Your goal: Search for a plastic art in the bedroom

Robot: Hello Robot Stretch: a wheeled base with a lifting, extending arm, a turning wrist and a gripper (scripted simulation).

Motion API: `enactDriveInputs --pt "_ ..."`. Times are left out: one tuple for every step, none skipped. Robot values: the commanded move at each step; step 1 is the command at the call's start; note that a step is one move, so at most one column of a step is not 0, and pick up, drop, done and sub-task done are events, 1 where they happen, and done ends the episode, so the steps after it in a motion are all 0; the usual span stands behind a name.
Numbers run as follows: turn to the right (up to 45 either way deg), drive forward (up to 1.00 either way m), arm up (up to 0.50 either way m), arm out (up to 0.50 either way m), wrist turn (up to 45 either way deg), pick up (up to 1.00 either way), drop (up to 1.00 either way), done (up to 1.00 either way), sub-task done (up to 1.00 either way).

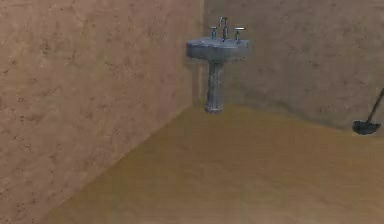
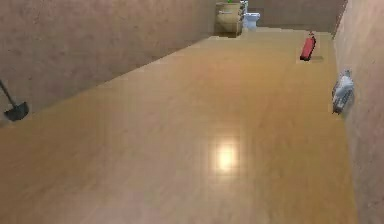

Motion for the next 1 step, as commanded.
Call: enactDriveInputs --pt "-45.0 0.00 0.00 0.00 0.0 0.00 0.00 0.00 0.00"
